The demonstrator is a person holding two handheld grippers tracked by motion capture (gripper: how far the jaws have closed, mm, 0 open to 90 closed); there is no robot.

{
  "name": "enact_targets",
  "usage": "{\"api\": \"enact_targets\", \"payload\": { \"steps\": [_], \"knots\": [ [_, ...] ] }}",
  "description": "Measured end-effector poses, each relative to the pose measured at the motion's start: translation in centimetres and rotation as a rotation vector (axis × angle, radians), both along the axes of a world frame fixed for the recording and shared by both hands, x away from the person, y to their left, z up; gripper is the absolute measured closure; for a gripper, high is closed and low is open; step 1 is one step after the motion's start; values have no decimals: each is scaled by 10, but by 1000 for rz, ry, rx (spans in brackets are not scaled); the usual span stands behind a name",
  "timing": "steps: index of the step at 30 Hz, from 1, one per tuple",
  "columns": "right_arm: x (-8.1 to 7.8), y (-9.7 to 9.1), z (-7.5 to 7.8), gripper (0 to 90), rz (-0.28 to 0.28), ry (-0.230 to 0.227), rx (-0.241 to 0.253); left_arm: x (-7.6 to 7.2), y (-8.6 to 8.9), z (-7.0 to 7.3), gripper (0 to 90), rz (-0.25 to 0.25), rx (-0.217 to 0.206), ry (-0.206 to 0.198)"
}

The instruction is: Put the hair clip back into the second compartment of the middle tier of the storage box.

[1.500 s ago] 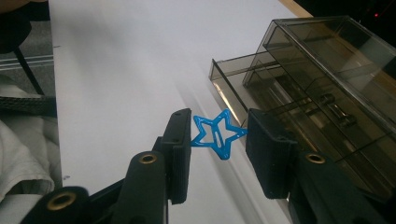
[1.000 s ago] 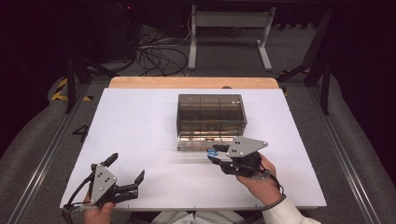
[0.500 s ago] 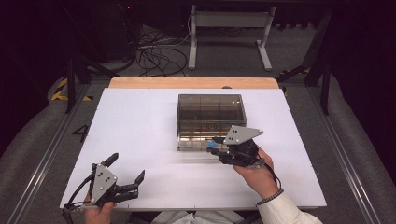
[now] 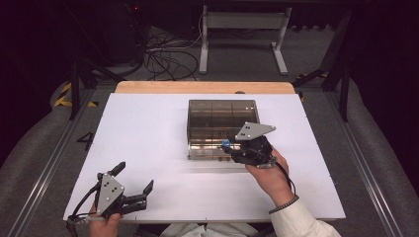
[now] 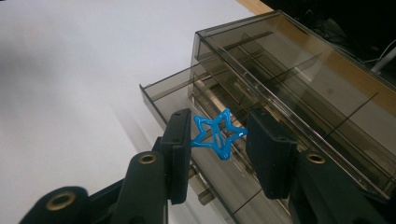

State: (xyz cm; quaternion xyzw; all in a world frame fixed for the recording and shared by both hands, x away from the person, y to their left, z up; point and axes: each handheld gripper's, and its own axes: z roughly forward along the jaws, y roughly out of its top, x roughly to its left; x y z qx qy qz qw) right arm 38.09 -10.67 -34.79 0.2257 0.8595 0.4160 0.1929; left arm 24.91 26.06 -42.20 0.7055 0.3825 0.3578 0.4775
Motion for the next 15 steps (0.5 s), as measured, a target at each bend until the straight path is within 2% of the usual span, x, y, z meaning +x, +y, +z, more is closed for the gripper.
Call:
{"api": "enact_targets", "payload": {
  "steps": [7, 15],
  "knots": [
    [11, 3, -4, 614, -22, 15, -19, 0, 0, 0, 31, -1, 2, 0],
    [17, 6, -7, 614, -38, -2, -2, 0, 0, 0, 30, -2, 4, 1]
  ]
}}
